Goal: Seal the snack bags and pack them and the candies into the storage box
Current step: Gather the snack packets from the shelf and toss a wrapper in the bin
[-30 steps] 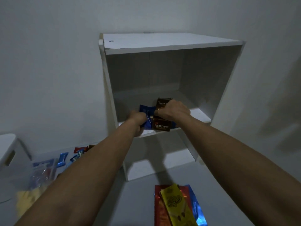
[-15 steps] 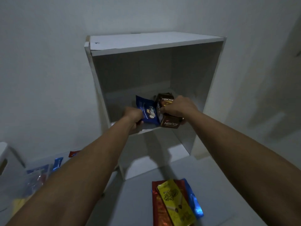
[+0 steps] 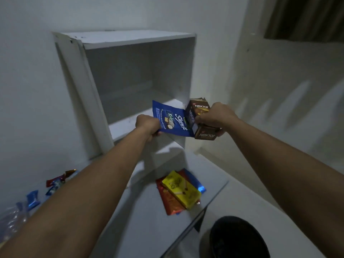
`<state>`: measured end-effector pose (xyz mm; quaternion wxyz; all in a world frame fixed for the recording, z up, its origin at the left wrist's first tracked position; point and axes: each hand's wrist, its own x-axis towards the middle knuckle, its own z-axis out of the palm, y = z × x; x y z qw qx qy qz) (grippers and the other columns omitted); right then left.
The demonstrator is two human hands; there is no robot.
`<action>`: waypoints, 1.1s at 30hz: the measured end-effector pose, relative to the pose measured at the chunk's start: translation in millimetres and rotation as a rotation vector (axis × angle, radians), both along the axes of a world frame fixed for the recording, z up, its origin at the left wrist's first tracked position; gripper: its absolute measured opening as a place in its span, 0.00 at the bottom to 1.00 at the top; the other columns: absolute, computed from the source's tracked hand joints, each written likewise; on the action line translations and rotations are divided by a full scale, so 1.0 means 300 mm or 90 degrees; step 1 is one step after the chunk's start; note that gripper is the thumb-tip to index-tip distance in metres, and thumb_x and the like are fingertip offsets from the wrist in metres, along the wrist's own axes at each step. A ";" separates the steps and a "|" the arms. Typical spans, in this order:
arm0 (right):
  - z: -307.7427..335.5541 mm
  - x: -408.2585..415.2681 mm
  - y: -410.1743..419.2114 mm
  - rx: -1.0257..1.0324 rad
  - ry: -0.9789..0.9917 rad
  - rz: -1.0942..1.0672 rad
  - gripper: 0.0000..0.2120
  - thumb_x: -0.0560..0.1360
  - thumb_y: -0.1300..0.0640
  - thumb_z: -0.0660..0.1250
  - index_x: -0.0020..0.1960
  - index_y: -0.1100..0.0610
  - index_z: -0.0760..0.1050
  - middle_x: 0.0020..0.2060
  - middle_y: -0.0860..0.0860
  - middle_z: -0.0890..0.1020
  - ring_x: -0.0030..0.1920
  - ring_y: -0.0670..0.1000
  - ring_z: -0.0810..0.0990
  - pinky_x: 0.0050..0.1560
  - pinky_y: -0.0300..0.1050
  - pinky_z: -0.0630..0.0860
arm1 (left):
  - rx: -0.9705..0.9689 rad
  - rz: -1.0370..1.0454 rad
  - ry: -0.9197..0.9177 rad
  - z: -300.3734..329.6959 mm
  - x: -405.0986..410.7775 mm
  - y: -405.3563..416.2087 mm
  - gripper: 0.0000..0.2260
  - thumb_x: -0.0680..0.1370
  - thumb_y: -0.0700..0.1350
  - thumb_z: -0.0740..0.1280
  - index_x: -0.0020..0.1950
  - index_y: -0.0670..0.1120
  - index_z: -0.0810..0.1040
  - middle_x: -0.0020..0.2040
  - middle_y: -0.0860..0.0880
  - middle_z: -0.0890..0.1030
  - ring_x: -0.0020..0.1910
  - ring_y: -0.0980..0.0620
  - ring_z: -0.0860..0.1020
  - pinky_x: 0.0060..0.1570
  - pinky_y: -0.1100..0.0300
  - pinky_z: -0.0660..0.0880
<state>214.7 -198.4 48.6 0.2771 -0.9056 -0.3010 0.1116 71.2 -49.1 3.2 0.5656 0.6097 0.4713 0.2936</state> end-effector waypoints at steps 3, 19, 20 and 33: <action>-0.055 -0.032 -0.156 -0.026 0.022 -0.053 0.23 0.65 0.44 0.74 0.52 0.54 0.70 0.38 0.52 0.79 0.37 0.54 0.83 0.37 0.50 0.84 | -0.012 -0.069 0.013 -0.068 0.012 -0.133 0.10 0.73 0.27 0.64 0.36 0.40 0.75 0.34 0.43 0.78 0.26 0.50 0.74 0.17 0.67 0.69; -0.577 0.033 -0.801 -0.151 0.155 -0.276 0.24 0.67 0.46 0.74 0.53 0.57 0.68 0.41 0.54 0.78 0.39 0.55 0.82 0.39 0.50 0.83 | 0.037 -0.301 0.220 -0.601 0.207 -0.650 0.04 0.71 0.35 0.65 0.40 0.38 0.80 0.40 0.39 0.83 0.38 0.41 0.81 0.36 0.53 0.79; -0.628 0.041 -0.831 -0.161 0.168 -0.286 0.24 0.67 0.46 0.75 0.53 0.57 0.69 0.40 0.54 0.78 0.38 0.55 0.81 0.38 0.50 0.82 | 0.035 -0.323 0.236 -0.642 0.219 -0.680 0.04 0.72 0.35 0.65 0.41 0.38 0.80 0.41 0.39 0.82 0.38 0.42 0.80 0.34 0.55 0.78; -1.324 0.149 -1.052 -0.241 0.293 -0.348 0.31 0.61 0.40 0.75 0.56 0.56 0.70 0.45 0.54 0.80 0.42 0.57 0.82 0.44 0.53 0.83 | 0.025 -0.446 0.376 -1.221 0.400 -0.911 0.02 0.74 0.37 0.68 0.44 0.41 0.75 0.46 0.40 0.81 0.44 0.41 0.80 0.39 0.53 0.78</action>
